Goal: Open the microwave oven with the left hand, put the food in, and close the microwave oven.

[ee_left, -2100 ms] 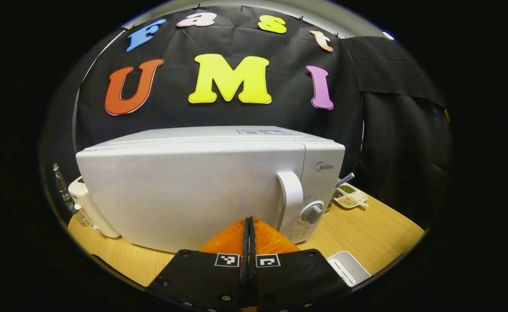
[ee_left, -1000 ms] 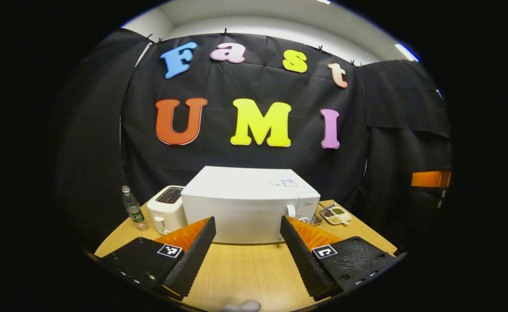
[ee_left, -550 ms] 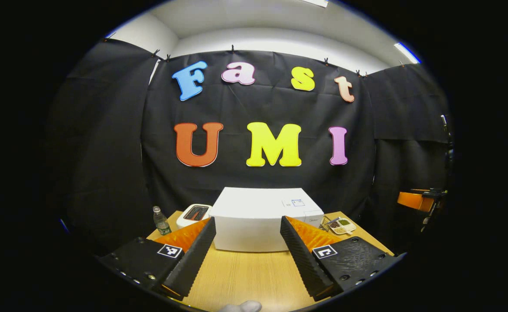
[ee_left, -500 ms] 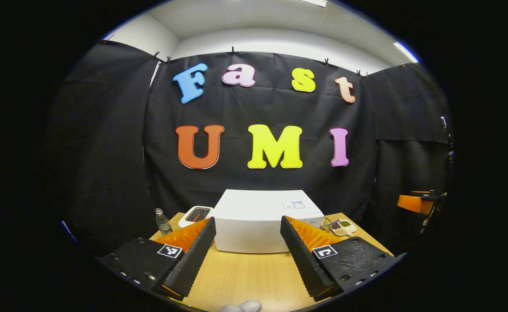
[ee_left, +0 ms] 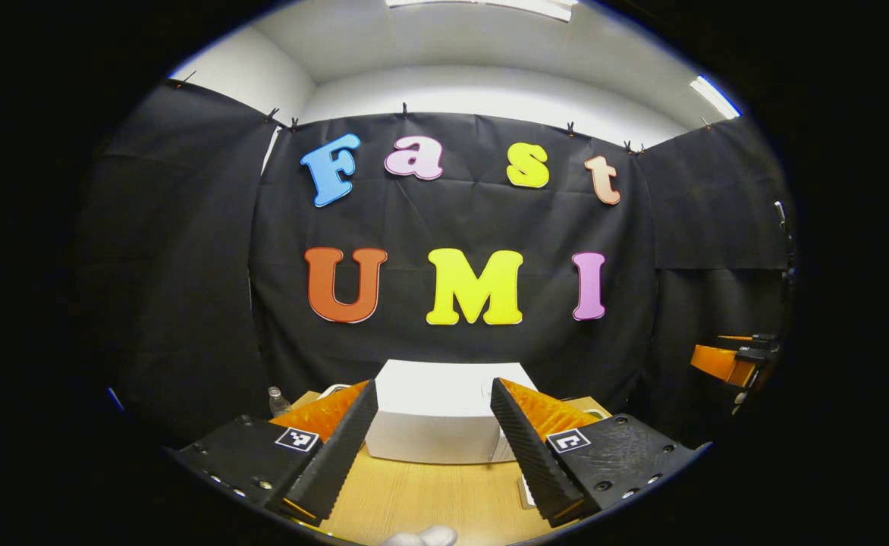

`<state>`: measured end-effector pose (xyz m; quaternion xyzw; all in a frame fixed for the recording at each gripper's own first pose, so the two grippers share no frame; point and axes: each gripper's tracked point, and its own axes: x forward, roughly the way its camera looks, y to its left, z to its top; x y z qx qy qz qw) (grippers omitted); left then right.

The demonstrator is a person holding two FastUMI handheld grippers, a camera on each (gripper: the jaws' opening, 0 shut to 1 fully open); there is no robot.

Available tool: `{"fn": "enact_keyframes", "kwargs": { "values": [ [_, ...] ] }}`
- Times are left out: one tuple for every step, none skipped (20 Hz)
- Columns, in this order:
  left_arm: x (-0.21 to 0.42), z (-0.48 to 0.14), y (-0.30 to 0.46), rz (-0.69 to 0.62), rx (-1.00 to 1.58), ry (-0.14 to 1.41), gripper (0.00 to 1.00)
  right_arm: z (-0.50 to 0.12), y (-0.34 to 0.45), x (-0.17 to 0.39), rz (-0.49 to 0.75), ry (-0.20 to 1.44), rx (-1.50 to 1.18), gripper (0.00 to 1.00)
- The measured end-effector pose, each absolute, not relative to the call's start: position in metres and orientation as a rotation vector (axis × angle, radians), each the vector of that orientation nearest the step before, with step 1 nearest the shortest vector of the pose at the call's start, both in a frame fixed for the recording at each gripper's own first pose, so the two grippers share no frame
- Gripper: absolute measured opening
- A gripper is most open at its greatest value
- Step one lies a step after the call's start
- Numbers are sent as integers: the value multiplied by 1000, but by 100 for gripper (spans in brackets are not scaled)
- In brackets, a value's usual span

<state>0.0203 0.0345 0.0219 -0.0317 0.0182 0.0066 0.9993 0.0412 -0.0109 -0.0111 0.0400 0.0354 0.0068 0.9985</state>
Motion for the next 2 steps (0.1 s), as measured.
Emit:
{"fn": "enact_keyframes", "kwargs": {
  "values": [
    [21, 23, 34, 16, -58, 29, 93, -9, -11, 42, 14, 64, 69, 90],
    [20, 25, 34, 14, -53, 24, 82, -8, -10, 43, 9, 63, 59, 90]
  ]
}}
